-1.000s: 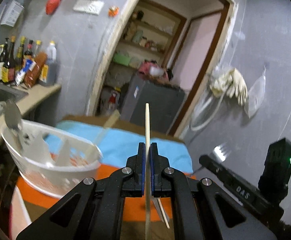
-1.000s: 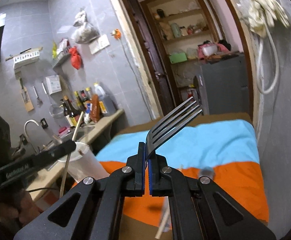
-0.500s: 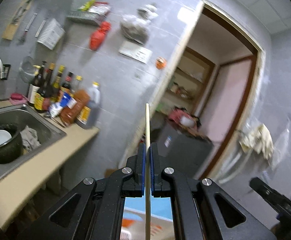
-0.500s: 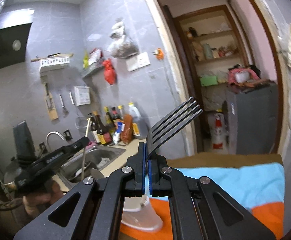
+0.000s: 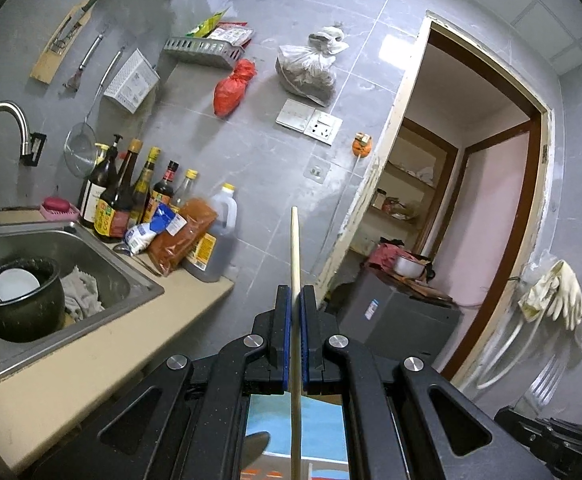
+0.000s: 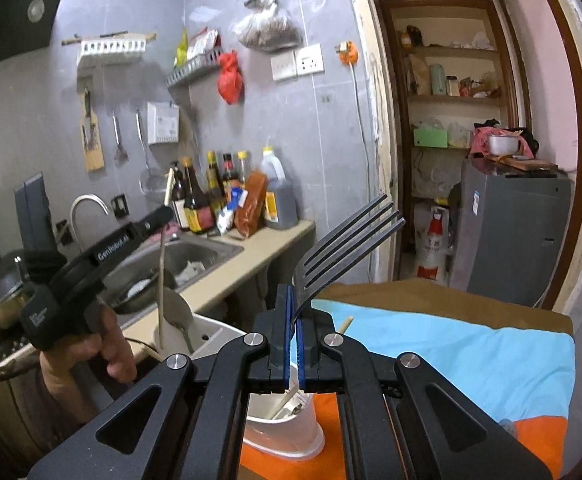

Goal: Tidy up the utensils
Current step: 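Lift the chopstick and forks and carry them over the white holder, then open both tools to drop the chopstick and forks into the white holder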

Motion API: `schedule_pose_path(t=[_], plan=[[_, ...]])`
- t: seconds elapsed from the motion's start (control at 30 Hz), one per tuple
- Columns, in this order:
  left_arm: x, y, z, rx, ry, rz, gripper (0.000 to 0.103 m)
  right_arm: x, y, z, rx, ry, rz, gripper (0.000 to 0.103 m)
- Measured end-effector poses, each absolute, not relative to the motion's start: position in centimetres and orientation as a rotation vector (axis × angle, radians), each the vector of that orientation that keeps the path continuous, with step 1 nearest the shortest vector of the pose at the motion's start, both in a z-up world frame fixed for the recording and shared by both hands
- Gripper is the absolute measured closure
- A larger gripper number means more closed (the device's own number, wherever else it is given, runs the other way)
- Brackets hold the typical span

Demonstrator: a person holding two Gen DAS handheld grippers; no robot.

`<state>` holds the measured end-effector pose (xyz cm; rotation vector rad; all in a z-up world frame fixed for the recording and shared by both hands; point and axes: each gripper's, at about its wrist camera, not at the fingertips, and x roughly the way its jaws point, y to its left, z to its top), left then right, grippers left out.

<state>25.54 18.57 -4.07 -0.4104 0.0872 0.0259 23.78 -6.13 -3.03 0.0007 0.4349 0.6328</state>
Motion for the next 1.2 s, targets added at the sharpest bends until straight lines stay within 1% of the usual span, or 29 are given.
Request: schedule_pose_path(t=[0.3, 0.4, 0.6, 0.63, 0.67, 0.73, 0.8, 0.87, 0.9, 0.93, 0.97, 1.0, 1.03, 1.1, 1.17, 1.2], plan=[[25.4, 18.0, -5.9, -0.352, 0.090, 0.024, 0.101, 24.5, -4.6, -4.7, -0.056, 0.497, 0.623, 0.102], [25.1, 17.9, -6.4, -0.342, 0.111, 0.017, 0.101, 24.6, -4.3, -5.0, -0.060, 0.519, 0.633, 0.099], [24.6, 18.2, -6.8, -0.361, 0.177, -0.029, 0.100, 24.8, -4.0, -5.4, -0.046, 0.555, 0.650, 0.098], [24.5, 18.2, -6.8, -0.364, 0.187, -0.038, 0.096, 24.7, -4.0, -5.4, -0.042, 0.554, 0.652, 0.097], [24.3, 18.1, -6.7, -0.368, 0.196, -0.047, 0.089, 24.7, -4.1, -5.4, -0.035, 0.551, 0.654, 0.096], [24.0, 18.2, -6.6, -0.381, 0.208, -0.062, 0.081, 24.5, -4.2, -5.2, -0.026, 0.546, 0.655, 0.094], [23.7, 18.1, -6.2, -0.385, 0.222, -0.074, 0.081, 24.3, -4.4, -4.8, -0.010, 0.532, 0.659, 0.091], [23.5, 17.8, -5.8, -0.384, 0.237, -0.085, 0.081, 24.1, -4.7, -4.4, 0.001, 0.516, 0.661, 0.086], [23.3, 17.7, -5.6, -0.382, 0.238, -0.086, 0.081, 24.0, -4.9, -4.2, 0.009, 0.503, 0.663, 0.086], [23.1, 17.4, -5.3, -0.386, 0.236, -0.095, 0.079, 23.8, -5.1, -3.9, 0.017, 0.489, 0.661, 0.085], [22.9, 17.2, -5.0, -0.381, 0.235, -0.100, 0.074, 23.6, -5.3, -3.6, 0.023, 0.478, 0.660, 0.085], [22.7, 16.9, -4.8, -0.377, 0.232, -0.101, 0.071, 23.5, -5.6, -3.4, 0.030, 0.465, 0.656, 0.084], [22.4, 16.7, -4.5, -0.372, 0.228, -0.104, 0.068, 23.3, -5.9, -3.1, 0.038, 0.451, 0.646, 0.082], [22.1, 16.1, -4.0, -0.363, 0.225, -0.111, 0.067, 23.1, -6.6, -2.7, 0.053, 0.434, 0.632, 0.078], [21.8, 15.4, -3.5, -0.344, 0.225, -0.116, 0.067, 22.9, -7.3, -2.4, 0.066, 0.417, 0.613, 0.069], [21.7, 15.1, -3.3, -0.338, 0.224, -0.118, 0.066, 22.8, -7.7, -2.2, 0.072, 0.410, 0.602, 0.068]])
